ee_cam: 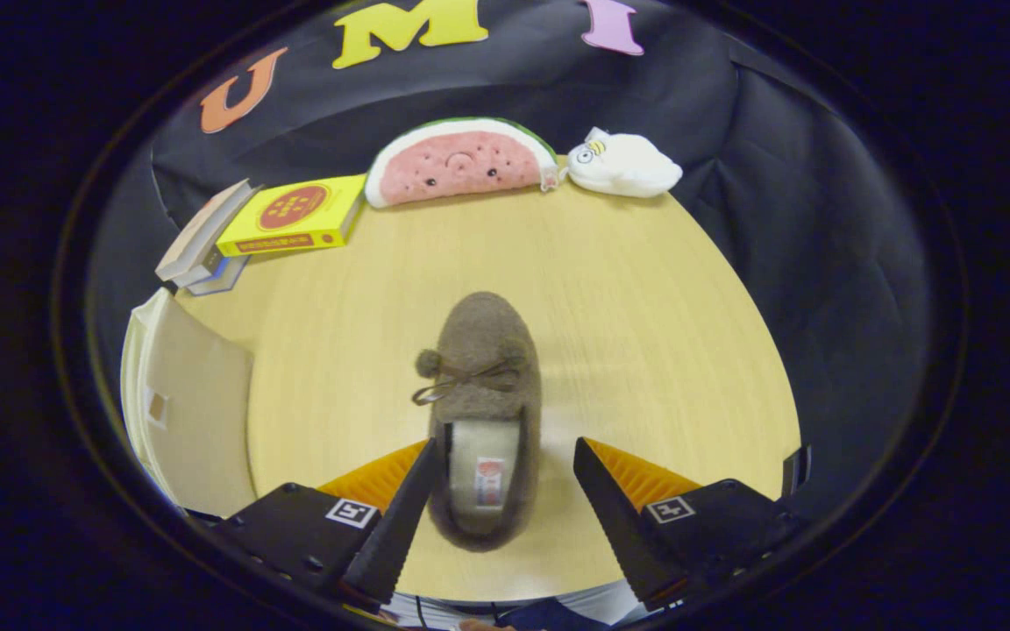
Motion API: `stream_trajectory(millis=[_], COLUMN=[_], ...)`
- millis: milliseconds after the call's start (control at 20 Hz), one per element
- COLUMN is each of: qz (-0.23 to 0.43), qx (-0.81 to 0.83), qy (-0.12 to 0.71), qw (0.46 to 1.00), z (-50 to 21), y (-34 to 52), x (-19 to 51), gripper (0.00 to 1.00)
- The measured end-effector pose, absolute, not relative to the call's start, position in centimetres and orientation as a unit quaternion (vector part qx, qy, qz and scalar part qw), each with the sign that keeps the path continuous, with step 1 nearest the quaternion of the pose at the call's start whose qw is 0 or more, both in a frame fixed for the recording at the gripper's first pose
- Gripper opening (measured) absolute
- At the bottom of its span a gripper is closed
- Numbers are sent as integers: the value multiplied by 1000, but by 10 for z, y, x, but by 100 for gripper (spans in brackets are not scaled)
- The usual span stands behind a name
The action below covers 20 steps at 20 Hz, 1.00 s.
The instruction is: Open the storage box then place both shoes into the box .Put the left shoe in first, then the right shoe, with the right side of both shoes facing outward in a uniform manner.
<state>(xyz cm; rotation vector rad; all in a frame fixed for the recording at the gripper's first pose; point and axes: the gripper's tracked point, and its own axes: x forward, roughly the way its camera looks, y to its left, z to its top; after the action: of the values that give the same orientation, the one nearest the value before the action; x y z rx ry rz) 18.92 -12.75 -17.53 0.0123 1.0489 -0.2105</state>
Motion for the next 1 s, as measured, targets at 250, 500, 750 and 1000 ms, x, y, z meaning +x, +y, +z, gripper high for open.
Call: stream_trajectory(millis=[250,500,750,1000], qz=[-121,-67,-62,-71], qx=[3,17,-6,13], qy=[512,529,519,513], qw=[851,846,852,855], z=[-197,-213,-211,-192], y=[-159,-138,-136,-132], x=[206,211,214,205], gripper=[85,40,0,0])
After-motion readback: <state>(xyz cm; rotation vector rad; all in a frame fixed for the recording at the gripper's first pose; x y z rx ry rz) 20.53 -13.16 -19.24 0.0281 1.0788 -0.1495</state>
